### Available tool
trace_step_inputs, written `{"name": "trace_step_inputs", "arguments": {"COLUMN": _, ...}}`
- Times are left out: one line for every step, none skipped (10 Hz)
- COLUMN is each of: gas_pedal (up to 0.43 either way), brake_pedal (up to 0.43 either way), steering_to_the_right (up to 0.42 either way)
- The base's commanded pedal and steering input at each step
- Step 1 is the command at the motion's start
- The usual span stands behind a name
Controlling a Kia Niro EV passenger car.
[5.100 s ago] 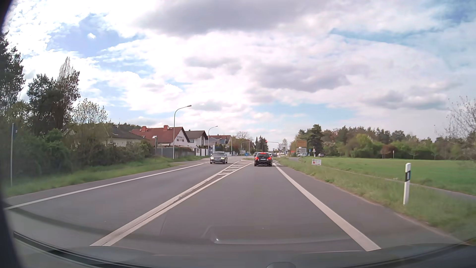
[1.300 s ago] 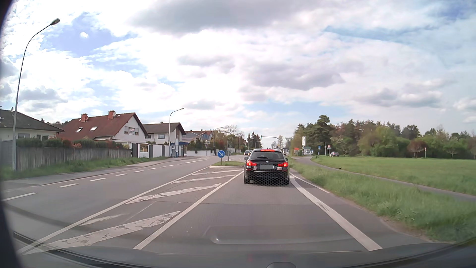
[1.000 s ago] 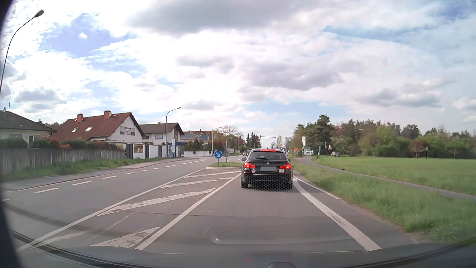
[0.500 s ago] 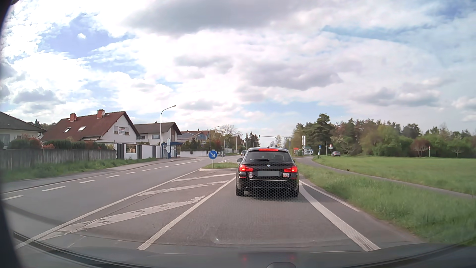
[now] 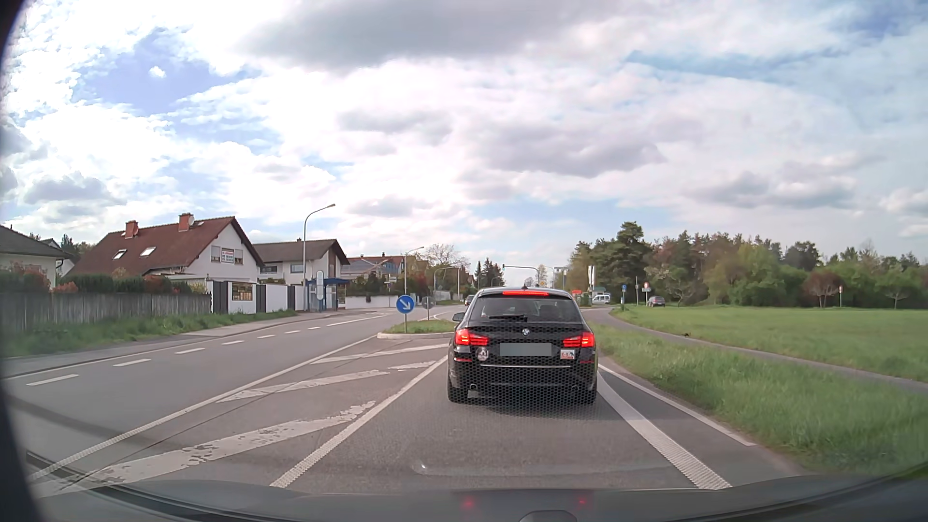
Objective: Follow the waypoints while adhering to traffic rules and regulations
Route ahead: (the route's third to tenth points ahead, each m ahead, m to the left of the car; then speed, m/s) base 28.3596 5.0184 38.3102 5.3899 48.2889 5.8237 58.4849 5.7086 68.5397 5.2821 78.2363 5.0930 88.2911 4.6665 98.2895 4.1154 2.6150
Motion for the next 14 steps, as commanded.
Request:
{"name": "trace_step_inputs", "arguments": {"gas_pedal": 0.0, "brake_pedal": 0.256, "steering_to_the_right": 0.011}}
{"name": "trace_step_inputs", "arguments": {"gas_pedal": 0.0, "brake_pedal": 0.256, "steering_to_the_right": 0.011}}
{"name": "trace_step_inputs", "arguments": {"gas_pedal": 0.0, "brake_pedal": 0.256, "steering_to_the_right": 0.011}}
{"name": "trace_step_inputs", "arguments": {"gas_pedal": 0.0, "brake_pedal": 0.238, "steering_to_the_right": 0.011}}
{"name": "trace_step_inputs", "arguments": {"gas_pedal": 0.0, "brake_pedal": 0.232, "steering_to_the_right": 0.011}}
{"name": "trace_step_inputs", "arguments": {"gas_pedal": 0.0, "brake_pedal": 0.226, "steering_to_the_right": 0.011}}
{"name": "trace_step_inputs", "arguments": {"gas_pedal": 0.0, "brake_pedal": 0.22, "steering_to_the_right": 0.011}}
{"name": "trace_step_inputs", "arguments": {"gas_pedal": 0.0, "brake_pedal": 0.213, "steering_to_the_right": 0.01}}
{"name": "trace_step_inputs", "arguments": {"gas_pedal": 0.0, "brake_pedal": 0.213, "steering_to_the_right": 0.007}}
{"name": "trace_step_inputs", "arguments": {"gas_pedal": 0.0, "brake_pedal": 0.213, "steering_to_the_right": 0.004}}
{"name": "trace_step_inputs", "arguments": {"gas_pedal": 0.0, "brake_pedal": 0.213, "steering_to_the_right": 0.003}}
{"name": "trace_step_inputs", "arguments": {"gas_pedal": 0.0, "brake_pedal": 0.213, "steering_to_the_right": 0.003}}
{"name": "trace_step_inputs", "arguments": {"gas_pedal": 0.0, "brake_pedal": 0.213, "steering_to_the_right": 0.003}}
{"name": "trace_step_inputs", "arguments": {"gas_pedal": 0.0, "brake_pedal": 0.207, "steering_to_the_right": 0.003}}
